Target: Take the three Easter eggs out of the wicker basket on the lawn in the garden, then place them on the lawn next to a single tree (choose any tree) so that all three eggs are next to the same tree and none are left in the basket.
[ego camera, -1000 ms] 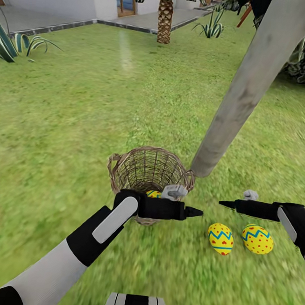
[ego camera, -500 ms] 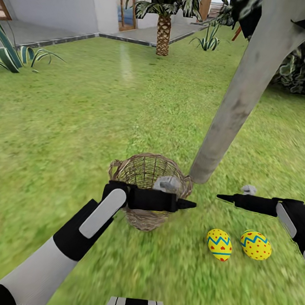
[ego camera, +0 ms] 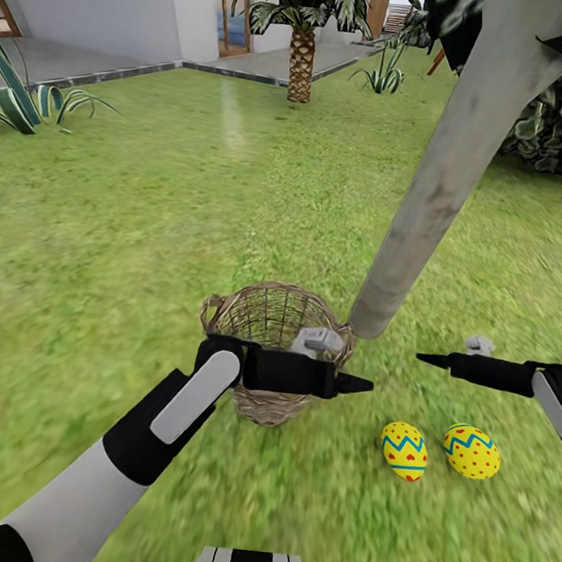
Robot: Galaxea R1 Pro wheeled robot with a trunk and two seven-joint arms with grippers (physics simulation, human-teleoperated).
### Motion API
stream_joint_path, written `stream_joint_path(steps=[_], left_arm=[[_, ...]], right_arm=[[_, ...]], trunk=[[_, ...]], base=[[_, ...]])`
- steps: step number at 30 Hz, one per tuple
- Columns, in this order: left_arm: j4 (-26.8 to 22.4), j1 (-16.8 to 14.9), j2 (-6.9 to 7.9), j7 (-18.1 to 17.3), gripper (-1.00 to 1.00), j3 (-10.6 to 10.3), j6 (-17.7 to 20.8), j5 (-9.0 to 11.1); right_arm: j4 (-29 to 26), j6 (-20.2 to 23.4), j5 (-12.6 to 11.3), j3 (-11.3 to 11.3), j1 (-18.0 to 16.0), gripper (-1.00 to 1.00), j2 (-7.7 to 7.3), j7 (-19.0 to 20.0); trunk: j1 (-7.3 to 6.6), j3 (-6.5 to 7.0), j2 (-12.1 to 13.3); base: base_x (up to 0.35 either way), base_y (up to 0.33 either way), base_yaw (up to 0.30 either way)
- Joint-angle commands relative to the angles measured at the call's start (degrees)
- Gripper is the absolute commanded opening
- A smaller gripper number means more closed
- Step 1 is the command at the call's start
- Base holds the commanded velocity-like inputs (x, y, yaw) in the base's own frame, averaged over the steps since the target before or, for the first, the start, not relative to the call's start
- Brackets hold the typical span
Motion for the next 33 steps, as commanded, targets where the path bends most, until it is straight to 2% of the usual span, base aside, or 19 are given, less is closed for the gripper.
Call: stream_joint_path(steps=[1,6,11,15,19,20,21,24,26,27,28,29,30,33], left_arm=[[-0.23,-0.06,0.06,0.46,1.00,0.03,0.20,0.44],[-0.44,-0.78,0.06,0.65,1.00,0.31,0.96,0.42],[-0.44,-1.95,0.93,0.75,1.00,1.48,2.46,0.46],[-0.50,-2.47,4.96,0.78,1.00,3.88,2.78,0.83],[-0.50,-2.62,8.06,0.78,1.00,6.55,2.93,0.92],[-0.50,-2.64,9.18,0.78,1.00,6.92,3.05,0.95],[-0.63,-2.65,11.04,0.76,1.00,7.26,3.20,1.03],[-0.95,-2.66,14.75,0.71,1.00,7.56,3.34,1.44],[-1.05,-2.79,16.74,0.70,1.00,7.64,3.37,2.53],[-1.06,-2.82,17.19,0.70,1.00,7.68,3.37,2.94],[-1.28,-2.90,19.22,0.70,1.00,8.22,3.38,4.95],[-1.56,-2.94,20.35,0.69,1.00,8.63,3.38,6.15],[-1.92,-2.98,22.00,0.63,1.00,9.17,3.43,8.25],[-2.26,-3.02,25.26,0.53,1.00,9.81,3.46,13.60]], right_arm=[[-0.01,0.35,-0.36,0.23,-0.04,1.00,-0.04,-0.23],[0.06,0.28,-0.20,0.25,0.05,1.00,0.01,-0.53],[0.07,0.26,-0.18,0.32,0.07,1.00,0.16,-0.72],[0.15,0.26,-0.18,0.42,0.07,1.00,0.93,-2.18],[0.16,0.26,-0.18,0.43,0.07,1.00,1.71,-3.36],[0.16,0.26,-0.18,0.43,0.07,1.00,1.76,-3.81],[0.16,0.22,-0.18,0.43,0.07,1.00,1.82,-4.78],[0.16,0.18,-0.18,0.43,0.07,1.00,1.93,-7.11],[0.16,0.17,-0.18,0.43,0.07,1.00,2.23,-8.02],[0.16,0.17,-0.18,0.43,0.07,1.00,2.34,-8.15],[0.16,0.17,-0.17,0.43,0.07,1.00,2.73,-8.47],[0.16,0.17,-0.17,0.43,0.07,1.00,2.82,-8.58],[0.16,0.17,-0.18,0.43,0.07,1.00,2.91,-8.78],[0.16,0.17,-0.18,0.43,0.07,1.00,2.97,-9.14]], trunk=[[-0.01,-0.04,-0.02],[-0.01,-0.04,-0.02],[-0.01,-0.04,-0.02],[-0.01,-0.04,-0.02],[-0.01,-0.04,-0.02],[-0.01,-0.04,-0.02],[-0.01,-0.04,-0.02],[-0.01,-0.04,-0.02],[-0.01,-0.04,-0.02],[-0.01,-0.04,-0.02],[-0.01,-0.04,-0.02],[-0.01,-0.04,-0.02],[-0.01,-0.04,-0.02],[-0.01,-0.04,-0.02]], base=[[0.000,0.000,0.000],[0.000,0.000,0.000],[0.000,0.000,0.000],[0.000,0.000,0.000],[0.000,0.000,0.000],[0.000,0.000,0.000],[0.000,0.000,0.000],[0.000,0.000,0.000],[0.000,0.000,0.000],[0.000,0.000,0.000],[0.000,0.000,0.000],[0.000,0.000,0.000],[0.000,0.000,0.000],[0.000,0.000,0.000]])
